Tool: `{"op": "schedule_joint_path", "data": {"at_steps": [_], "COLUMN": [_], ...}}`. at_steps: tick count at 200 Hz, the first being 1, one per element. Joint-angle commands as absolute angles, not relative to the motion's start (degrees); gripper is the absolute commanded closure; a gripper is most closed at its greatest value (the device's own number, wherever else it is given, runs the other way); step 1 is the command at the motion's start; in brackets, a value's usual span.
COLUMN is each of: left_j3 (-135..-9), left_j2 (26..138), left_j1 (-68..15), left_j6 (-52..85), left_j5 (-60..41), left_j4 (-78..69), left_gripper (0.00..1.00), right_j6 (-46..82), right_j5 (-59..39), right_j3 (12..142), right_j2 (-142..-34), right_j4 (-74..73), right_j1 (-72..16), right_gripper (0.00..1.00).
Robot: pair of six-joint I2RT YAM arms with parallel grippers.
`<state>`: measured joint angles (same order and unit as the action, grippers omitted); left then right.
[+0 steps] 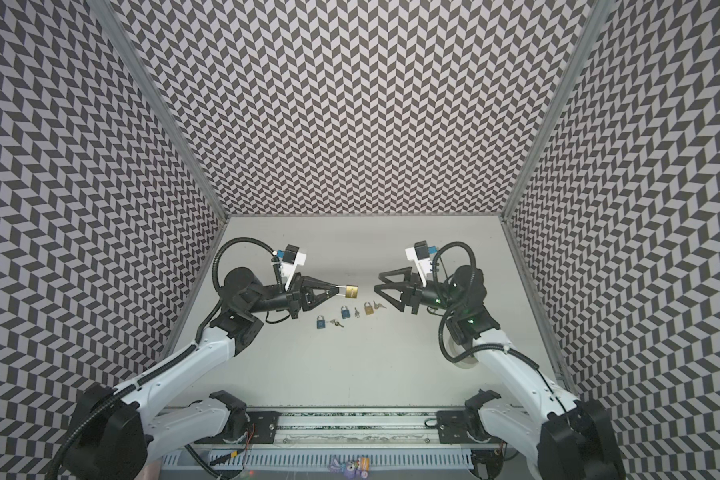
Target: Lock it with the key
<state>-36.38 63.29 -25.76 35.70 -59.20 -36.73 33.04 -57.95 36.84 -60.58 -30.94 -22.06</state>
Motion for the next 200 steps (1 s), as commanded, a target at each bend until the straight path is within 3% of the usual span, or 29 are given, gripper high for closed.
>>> {"op": "schedule_joint_path", "data": {"at_steps": [1, 81, 138, 200], "left_j3": [-36.5, -38.1, -39.6, -42.9], "left_j2": [61.9, 62.9, 63.8, 63.5], "left_j1": [-26.2, -28.3, -29.1, -29.1], "left_j6": [37.2, 35.4, 33.5, 26.6], "left_j5": [-61.6, -61.6, -61.4, -61.2], "left_j4": [-41.9, -40.1, -36.9, -25.5], "left_gripper": [1.0, 1.0, 1.0, 1.0], "right_j6": [33.9, 31.2, 29.3, 22.0], "right_j5": [-61.0, -61.6, -61.7, -61.6], "right_j3": [38.6, 41.8, 43.3, 46.5], "right_j2": [-60.9, -63.6, -64.3, -63.0], "right_j4": [-33.2, -30.0, -25.7, -11.4], "right_j1": [-24.2, -29.4, -30.1, -30.2], "right_gripper": [0.4, 0.43, 0.64, 0.7]}}
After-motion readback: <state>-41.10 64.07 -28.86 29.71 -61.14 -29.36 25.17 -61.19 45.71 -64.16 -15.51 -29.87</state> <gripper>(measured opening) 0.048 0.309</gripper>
